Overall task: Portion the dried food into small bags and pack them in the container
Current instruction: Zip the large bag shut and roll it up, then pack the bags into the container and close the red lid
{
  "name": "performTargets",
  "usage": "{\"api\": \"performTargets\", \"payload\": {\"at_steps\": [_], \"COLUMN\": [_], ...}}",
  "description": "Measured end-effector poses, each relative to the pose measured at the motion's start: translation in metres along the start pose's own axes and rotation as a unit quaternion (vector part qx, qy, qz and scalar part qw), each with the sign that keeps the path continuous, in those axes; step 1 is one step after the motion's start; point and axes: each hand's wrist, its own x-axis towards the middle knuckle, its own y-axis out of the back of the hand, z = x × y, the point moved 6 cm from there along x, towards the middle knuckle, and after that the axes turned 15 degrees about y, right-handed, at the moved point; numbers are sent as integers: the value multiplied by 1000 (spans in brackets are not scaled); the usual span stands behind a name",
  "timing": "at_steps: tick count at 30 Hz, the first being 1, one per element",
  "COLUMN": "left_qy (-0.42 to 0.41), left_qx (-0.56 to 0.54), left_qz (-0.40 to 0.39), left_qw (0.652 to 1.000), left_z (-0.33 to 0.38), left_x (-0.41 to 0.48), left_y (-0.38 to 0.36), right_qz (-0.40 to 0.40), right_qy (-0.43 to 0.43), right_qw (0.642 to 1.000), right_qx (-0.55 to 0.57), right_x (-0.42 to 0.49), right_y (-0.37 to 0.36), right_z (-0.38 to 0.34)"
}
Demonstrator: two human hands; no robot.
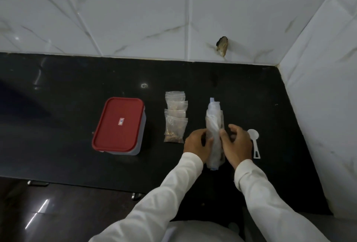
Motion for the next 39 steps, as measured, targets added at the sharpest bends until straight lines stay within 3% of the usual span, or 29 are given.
{"api": "performTargets", "payload": {"at_steps": [6,10,14,17,19,23,30,39], "left_qy": [-101,-190,-203,-127,-57,40,-1,-7], "left_qx": [-37,-64,-22,-82,-168,-328,-366,-420], "left_qz": [20,169,295,325,308,175,96,80], "left_qw": [994,965,934,933,935,928,926,904], "left_z": [-11,-41,-87,-133,-167,-213,-217,-226], "left_x": [-26,-28,-9,3,11,24,18,17], "left_y": [97,193,264,296,302,289,264,250], "right_qz": [-19,-90,-151,-166,-157,-166,-171,-115], "right_qy": [182,299,368,417,448,488,512,676], "right_qw": [983,950,916,889,870,827,781,612], "right_qx": [18,-11,-48,-94,-134,-225,-313,-394], "right_x": [-29,-51,-66,-80,-87,-96,-106,-108], "right_y": [-23,-80,-139,-174,-190,-227,-261,-278], "right_z": [-106,-162,-185,-199,-210,-230,-238,-237]}}
